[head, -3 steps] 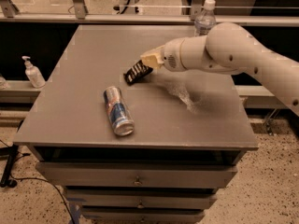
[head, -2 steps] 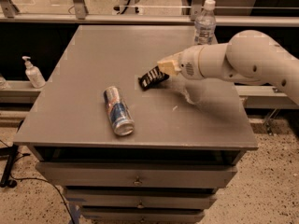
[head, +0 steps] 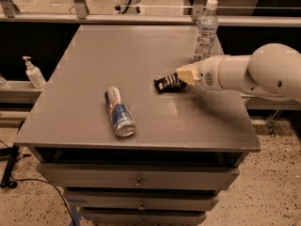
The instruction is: Move rxbar chocolate near blue plastic bottle
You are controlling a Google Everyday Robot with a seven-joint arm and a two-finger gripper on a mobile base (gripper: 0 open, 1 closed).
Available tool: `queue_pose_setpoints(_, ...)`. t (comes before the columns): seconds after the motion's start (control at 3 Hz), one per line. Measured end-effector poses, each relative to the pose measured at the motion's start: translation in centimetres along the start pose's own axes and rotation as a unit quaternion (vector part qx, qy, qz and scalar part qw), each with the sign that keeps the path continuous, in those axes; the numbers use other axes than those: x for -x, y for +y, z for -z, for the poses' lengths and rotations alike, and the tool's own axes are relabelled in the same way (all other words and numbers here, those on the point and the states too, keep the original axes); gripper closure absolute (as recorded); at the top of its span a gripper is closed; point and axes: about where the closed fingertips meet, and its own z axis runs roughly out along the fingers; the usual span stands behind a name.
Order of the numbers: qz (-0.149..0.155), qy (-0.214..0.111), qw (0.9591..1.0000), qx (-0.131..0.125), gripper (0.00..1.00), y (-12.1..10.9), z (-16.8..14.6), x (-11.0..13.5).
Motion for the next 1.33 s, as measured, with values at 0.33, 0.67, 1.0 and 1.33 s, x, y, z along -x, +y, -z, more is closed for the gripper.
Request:
queue_pose_setpoints(0.33, 0.003, -0.006, 0.9998, -0.017, 1.00, -1.1, 0.2, 0.2)
queue_pose_setpoints(0.67, 0.004, -0.016, 0.9986, -0.051, 1.00, -3.6, 1.3, 0.4)
queue_pose_setpoints(1.0, -0.002, -0.032, 0.9949, -0.096, 1.00, -7.2, 3.3, 0.7)
queue_pose_setpoints(1.33, -0.018, -0.044, 0.9898, -0.134, 1.00, -10.2, 4.4, 0.1)
